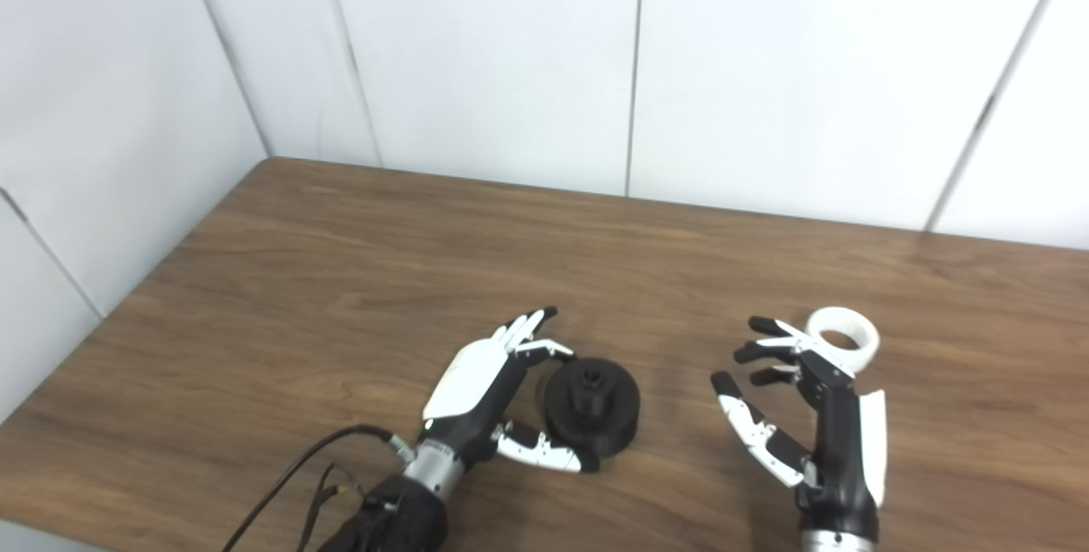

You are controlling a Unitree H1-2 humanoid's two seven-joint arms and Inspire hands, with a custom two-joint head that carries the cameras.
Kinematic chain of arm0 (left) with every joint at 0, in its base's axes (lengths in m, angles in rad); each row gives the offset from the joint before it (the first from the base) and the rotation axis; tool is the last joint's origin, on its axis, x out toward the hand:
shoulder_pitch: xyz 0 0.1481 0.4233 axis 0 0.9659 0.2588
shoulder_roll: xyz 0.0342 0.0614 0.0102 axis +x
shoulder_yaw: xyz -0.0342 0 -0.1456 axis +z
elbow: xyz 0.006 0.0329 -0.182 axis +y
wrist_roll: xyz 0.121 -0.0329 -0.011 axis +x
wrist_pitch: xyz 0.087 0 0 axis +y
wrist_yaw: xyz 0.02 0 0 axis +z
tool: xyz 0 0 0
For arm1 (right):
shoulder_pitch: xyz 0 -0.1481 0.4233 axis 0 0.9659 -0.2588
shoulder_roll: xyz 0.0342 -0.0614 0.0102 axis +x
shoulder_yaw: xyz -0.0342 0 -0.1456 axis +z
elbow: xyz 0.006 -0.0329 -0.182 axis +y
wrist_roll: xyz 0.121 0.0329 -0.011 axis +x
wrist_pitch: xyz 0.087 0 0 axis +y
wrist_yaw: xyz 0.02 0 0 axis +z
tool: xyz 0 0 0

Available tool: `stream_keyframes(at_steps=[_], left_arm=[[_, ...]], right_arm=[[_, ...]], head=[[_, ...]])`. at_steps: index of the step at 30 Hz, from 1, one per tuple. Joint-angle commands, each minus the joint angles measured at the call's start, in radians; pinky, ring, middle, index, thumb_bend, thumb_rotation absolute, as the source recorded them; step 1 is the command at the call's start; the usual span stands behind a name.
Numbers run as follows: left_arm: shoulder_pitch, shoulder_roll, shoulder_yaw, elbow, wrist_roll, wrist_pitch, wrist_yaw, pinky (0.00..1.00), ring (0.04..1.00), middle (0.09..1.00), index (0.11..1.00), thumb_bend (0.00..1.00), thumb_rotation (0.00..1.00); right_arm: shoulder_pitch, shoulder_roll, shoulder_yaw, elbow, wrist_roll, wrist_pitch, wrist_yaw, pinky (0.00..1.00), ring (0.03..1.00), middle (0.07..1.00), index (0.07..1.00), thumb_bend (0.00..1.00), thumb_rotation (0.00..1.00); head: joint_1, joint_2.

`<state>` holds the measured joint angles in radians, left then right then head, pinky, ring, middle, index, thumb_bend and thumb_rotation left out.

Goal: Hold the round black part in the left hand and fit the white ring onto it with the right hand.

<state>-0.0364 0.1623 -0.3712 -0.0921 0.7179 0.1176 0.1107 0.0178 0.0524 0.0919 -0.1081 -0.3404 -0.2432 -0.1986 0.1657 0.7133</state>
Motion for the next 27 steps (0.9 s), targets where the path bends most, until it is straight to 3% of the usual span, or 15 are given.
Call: stream_keyframes(at_steps=[1,11,21,27], left_arm=[[-0.008,0.013,-0.008,-0.039,0.043,-0.009,-0.016,1.00,1.000,1.000,0.636,0.99,0.35],[0.012,0.007,-0.008,-0.100,0.039,-0.008,-0.095,1.00,1.000,1.000,0.641,1.00,0.35],[0.030,0.030,0.020,-0.115,0.014,-0.037,-0.132,1.00,1.000,1.000,0.647,0.99,0.36],[0.032,0.039,0.035,-0.114,0.002,-0.054,-0.147,1.00,1.000,1.000,0.648,0.98,0.35]], right_arm=[[0.022,0.023,0.005,0.018,-0.011,-0.008,-0.015,0.48,0.634,0.731,0.498,0.50,0.15],[0.020,0.054,0.024,-0.010,-0.040,0.024,-0.019,0.49,0.645,0.739,0.498,0.50,0.15],[0.025,0.088,0.050,0.002,-0.073,0.027,-0.038,0.49,0.650,0.742,0.498,0.50,0.15],[0.022,0.101,0.061,0.016,-0.097,0.027,-0.058,0.48,0.646,0.736,0.498,0.50,0.15]], head=[[-0.022,0.007],[-0.141,0.041],[-0.305,0.019],[-0.361,0.005]])
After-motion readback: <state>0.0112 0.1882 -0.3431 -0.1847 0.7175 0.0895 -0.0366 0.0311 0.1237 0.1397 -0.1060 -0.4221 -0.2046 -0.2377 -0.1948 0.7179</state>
